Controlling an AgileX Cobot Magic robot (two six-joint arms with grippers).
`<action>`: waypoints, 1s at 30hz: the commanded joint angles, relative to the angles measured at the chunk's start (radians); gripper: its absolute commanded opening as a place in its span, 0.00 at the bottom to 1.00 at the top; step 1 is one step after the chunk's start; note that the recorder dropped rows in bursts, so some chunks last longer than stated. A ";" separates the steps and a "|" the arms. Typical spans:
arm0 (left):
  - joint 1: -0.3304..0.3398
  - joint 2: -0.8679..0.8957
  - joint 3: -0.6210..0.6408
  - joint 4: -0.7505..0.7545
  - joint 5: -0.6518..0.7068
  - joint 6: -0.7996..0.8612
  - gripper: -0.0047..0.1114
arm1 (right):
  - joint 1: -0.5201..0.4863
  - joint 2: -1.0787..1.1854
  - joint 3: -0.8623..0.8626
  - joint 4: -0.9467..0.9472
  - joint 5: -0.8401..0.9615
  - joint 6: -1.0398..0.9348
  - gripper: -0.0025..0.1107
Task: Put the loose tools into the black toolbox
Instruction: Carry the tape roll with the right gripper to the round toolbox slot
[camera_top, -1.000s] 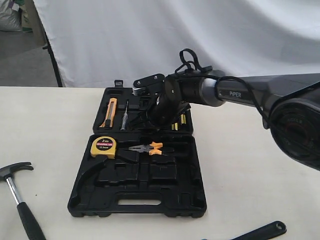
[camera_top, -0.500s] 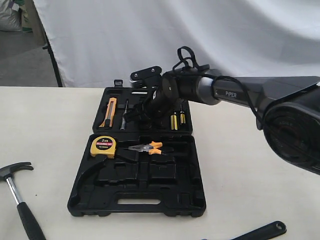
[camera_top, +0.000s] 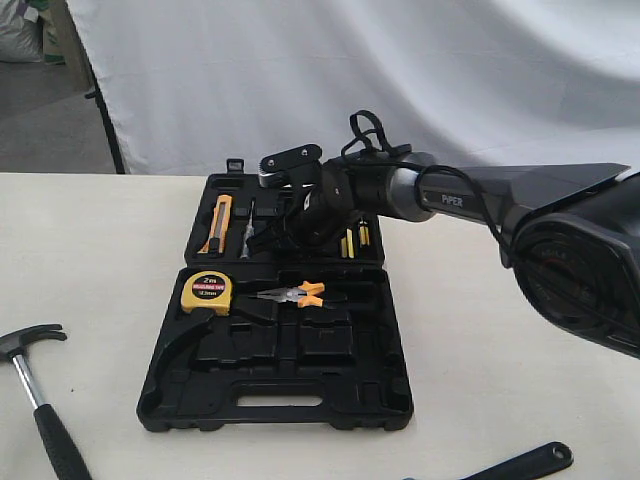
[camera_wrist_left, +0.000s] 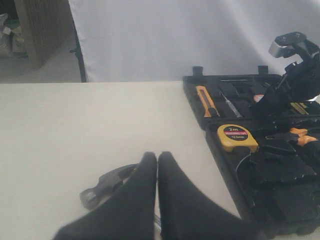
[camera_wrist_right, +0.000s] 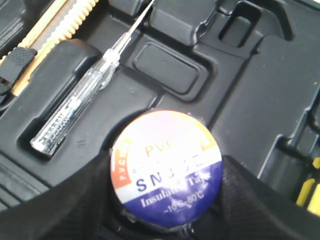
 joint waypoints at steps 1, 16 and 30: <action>-0.008 -0.004 0.003 0.005 -0.002 -0.008 0.05 | 0.015 0.013 0.000 0.001 0.027 0.001 0.02; -0.008 -0.004 0.003 0.005 -0.002 -0.008 0.05 | 0.017 0.013 0.000 -0.009 0.048 0.026 0.05; -0.008 -0.004 0.003 0.005 -0.002 -0.008 0.05 | 0.017 -0.037 0.000 -0.009 0.054 0.047 0.61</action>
